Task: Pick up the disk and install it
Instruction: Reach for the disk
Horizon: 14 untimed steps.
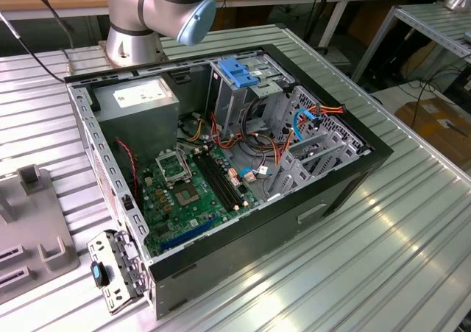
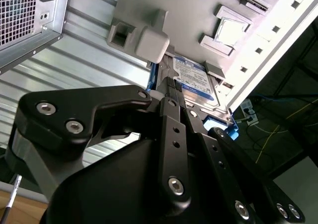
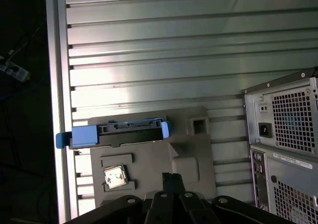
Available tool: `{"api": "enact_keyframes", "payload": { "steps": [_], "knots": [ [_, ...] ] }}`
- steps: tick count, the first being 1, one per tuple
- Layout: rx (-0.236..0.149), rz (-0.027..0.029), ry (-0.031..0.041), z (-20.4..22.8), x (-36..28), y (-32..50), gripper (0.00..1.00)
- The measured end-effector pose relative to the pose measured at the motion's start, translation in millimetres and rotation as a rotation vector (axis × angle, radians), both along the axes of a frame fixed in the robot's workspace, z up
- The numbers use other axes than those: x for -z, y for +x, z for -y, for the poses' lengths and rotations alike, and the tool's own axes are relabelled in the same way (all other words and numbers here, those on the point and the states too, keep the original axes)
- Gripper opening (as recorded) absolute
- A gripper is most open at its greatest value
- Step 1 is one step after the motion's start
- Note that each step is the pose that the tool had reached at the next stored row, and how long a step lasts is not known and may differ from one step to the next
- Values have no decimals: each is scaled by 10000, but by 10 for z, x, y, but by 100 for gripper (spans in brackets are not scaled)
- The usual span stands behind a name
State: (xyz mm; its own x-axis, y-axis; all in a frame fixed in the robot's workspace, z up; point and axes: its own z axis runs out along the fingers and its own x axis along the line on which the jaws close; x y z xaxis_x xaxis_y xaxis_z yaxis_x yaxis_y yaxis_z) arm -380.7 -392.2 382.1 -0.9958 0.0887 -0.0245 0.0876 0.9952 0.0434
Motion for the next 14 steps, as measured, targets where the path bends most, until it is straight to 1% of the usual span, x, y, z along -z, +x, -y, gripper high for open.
{"api": "enact_keyframes", "payload": {
  "steps": [3,6,12,14],
  "knots": [
    [-1,0,-6,0,0,0,11],
    [-1,0,-35,0,0,0,11],
    [-1,1,-38,0,0,0,11],
    [2,0,-38,-9,0,0,11]
  ]
}}
